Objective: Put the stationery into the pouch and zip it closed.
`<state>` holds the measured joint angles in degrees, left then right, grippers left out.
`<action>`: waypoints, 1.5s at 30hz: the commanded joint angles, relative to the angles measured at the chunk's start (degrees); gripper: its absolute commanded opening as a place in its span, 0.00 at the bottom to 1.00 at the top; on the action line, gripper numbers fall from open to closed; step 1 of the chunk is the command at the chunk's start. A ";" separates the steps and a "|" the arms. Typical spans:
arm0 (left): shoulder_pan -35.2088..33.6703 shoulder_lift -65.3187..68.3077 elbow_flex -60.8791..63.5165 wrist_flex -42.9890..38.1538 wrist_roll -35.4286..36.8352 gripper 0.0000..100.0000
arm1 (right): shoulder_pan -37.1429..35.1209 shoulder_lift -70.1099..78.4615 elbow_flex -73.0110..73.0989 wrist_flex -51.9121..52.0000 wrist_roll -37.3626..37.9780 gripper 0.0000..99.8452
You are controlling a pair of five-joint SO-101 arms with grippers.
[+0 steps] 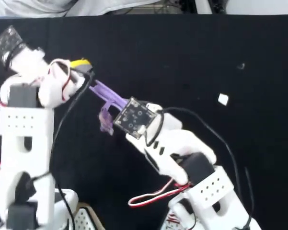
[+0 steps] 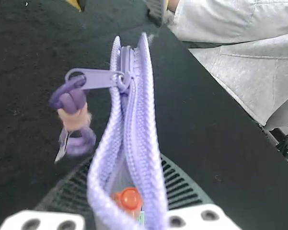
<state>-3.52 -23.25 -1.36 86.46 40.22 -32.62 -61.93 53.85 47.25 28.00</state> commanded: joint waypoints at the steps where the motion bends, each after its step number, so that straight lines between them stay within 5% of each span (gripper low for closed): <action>1: 0.84 6.07 -15.87 10.37 0.44 0.33 | -0.26 -1.80 -2.42 -0.09 0.62 0.01; 9: 0.48 7.30 -22.55 14.42 -3.60 0.33 | -0.18 -1.71 -2.42 -0.18 0.62 0.01; 13: 2.59 5.80 -21.58 14.33 3.08 0.32 | -0.18 -1.71 -2.42 -0.18 0.62 0.01; 21: 16.22 5.89 -15.52 14.24 8.97 0.32 | 0.00 -1.71 -1.63 -1.67 0.18 0.01; 31: 16.22 5.98 -14.11 13.89 14.07 0.32 | 1.05 -2.07 1.89 -6.59 0.09 0.01; 39: 13.93 5.19 -0.04 0.26 17.14 0.32 | 1.05 -2.07 1.89 -6.59 0.09 0.01; 45: 10.95 5.19 0.75 -0.26 18.20 0.32 | 1.05 -2.07 1.89 -6.59 0.09 0.01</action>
<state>8.70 -15.96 -0.66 86.81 57.89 -32.53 -61.93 56.48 42.33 28.00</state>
